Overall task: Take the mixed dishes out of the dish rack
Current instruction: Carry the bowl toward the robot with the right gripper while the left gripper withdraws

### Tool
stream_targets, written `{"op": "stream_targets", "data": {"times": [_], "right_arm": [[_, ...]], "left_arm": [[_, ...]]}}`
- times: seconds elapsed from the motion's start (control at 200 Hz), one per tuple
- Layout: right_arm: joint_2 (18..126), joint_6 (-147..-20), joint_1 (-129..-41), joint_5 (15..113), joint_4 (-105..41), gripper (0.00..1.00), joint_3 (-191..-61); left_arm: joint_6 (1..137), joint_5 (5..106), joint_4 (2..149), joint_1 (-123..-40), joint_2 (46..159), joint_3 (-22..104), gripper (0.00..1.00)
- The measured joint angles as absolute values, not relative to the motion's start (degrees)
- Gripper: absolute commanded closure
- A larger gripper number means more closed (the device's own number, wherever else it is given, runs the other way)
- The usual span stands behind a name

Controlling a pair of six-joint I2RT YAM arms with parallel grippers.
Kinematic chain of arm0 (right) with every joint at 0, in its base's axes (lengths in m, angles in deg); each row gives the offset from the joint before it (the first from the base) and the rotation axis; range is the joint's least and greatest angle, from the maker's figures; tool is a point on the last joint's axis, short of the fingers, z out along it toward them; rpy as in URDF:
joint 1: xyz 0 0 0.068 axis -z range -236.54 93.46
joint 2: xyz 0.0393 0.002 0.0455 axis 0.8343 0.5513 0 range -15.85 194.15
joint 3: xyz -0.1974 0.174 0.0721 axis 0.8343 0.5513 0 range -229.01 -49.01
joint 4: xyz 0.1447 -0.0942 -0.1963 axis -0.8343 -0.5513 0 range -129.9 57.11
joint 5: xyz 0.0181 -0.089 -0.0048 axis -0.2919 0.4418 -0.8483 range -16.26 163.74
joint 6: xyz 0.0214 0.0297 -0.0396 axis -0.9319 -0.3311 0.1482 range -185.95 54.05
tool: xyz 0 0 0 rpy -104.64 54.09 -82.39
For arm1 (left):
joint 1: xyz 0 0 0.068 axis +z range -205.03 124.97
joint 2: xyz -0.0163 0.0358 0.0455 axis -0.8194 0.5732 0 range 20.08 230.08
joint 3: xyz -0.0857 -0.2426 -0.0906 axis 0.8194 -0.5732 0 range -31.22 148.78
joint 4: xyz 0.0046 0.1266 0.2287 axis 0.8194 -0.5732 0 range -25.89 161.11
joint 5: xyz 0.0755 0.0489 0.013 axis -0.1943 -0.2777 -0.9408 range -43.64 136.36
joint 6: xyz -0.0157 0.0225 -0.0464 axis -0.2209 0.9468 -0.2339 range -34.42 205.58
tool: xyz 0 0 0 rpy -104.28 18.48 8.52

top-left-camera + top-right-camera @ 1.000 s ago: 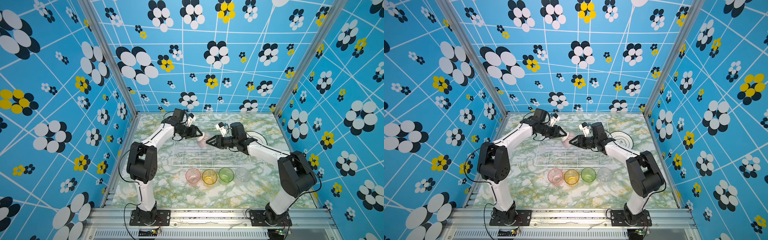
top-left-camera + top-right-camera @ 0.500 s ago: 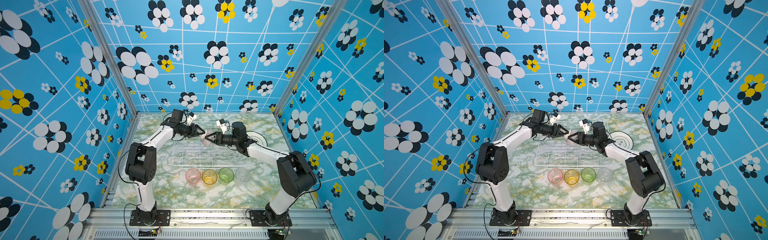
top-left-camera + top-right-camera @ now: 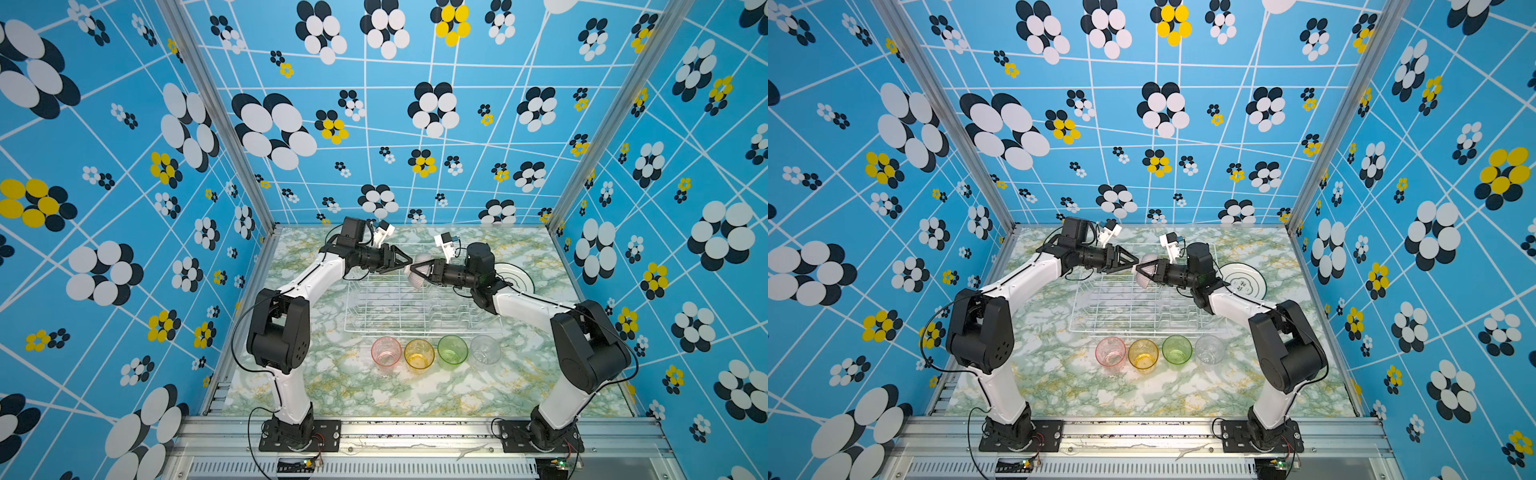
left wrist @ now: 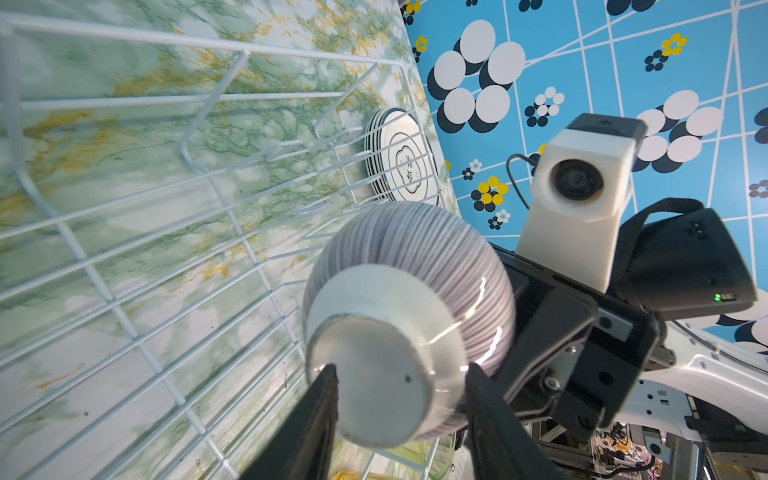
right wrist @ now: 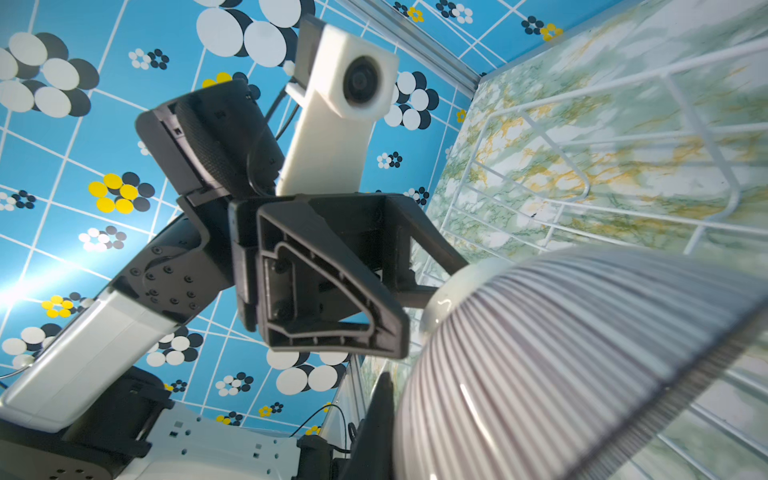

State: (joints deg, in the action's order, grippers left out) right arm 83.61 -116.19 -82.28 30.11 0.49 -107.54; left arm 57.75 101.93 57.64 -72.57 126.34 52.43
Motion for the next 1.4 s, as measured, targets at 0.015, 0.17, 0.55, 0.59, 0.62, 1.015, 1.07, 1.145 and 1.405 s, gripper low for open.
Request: {"op": "stream_targets", "data": {"times": [0.015, 0.17, 0.55, 0.59, 0.62, 1.015, 1.07, 1.145, 1.405], "right_arm": [[83.69, -116.19, -82.28, 30.13, 0.38, 1.0, -107.49], [83.91, -116.19, -81.97, 30.19, 0.51, 1.0, -107.21], [79.21, -106.07, -82.04, 33.36, -15.46, 1.0, -107.34], [77.9, -103.6, -82.08, 34.37, -19.31, 1.0, -108.0], [77.03, -101.87, -82.17, 35.13, -22.15, 1.0, -108.74], [72.85, -72.91, -100.18, 52.42, -58.96, 1.0, -134.35], [72.85, -68.58, -105.14, 53.43, -62.7, 1.0, -137.57], [73.27, -63.84, -111.04, 53.51, -67.64, 1.0, -141.61], [84.92, -51.47, -124.4, 50.59, -83.88, 1.0, -157.63]], "left_arm": [[57.75, 102.11, 57.7, -72.57, 126.34, 52.43, 0.74], [57.66, 102.26, 57.88, -72.81, 126.23, 52.43, 0.71], [64.59, 89.85, 47.04, -71.87, 118.77, 52.65, 0.38], [65.64, 87.64, 45.64, -71.69, 116.89, 52.76, 0.37], [66.27, 85.85, 44.72, -71.52, 115.28, 52.78, 0.36], [72.67, 66.0, 35.24, -68.04, 94.07, 49.79, 0.27], [72.85, 64.69, 34.43, -66.32, 91.87, 48.37, 0.27], [72.98, 63.64, 33.33, -63.67, 89.4, 46.29, 0.26], [72.74, 63.0, 31.21, -54.84, 83.12, 42.64, 0.25]]}}
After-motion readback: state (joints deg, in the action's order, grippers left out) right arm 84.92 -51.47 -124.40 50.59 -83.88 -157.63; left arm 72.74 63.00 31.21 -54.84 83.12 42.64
